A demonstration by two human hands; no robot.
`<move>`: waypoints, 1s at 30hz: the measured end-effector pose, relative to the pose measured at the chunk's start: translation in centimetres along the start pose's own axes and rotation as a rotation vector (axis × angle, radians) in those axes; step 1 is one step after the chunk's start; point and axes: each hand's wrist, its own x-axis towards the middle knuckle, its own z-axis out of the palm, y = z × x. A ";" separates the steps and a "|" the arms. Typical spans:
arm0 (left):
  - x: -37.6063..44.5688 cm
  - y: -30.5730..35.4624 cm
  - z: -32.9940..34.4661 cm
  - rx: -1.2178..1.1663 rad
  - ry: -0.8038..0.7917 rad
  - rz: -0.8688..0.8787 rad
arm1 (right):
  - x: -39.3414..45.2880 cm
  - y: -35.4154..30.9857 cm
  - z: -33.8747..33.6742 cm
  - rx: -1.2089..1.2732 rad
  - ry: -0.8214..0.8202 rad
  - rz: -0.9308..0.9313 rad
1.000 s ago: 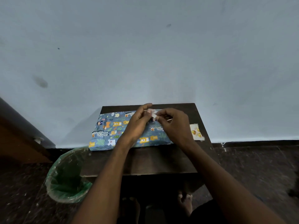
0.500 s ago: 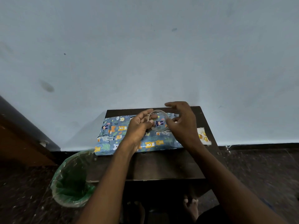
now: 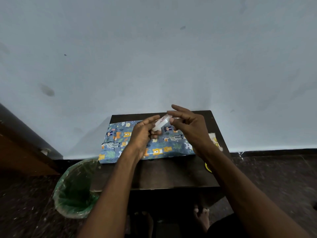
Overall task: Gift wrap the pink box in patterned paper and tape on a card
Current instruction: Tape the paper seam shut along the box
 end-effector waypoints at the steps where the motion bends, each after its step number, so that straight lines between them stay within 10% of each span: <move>1: -0.1 0.1 0.0 0.016 -0.002 0.003 | 0.0 -0.1 0.2 0.003 -0.030 -0.007; 13: -1.6 0.9 0.9 0.291 0.029 0.067 | 0.2 0.0 0.3 0.029 0.101 0.034; 30: -1.4 1.2 -0.2 -0.062 -0.083 -0.001 | 0.2 0.3 0.3 0.028 0.071 0.120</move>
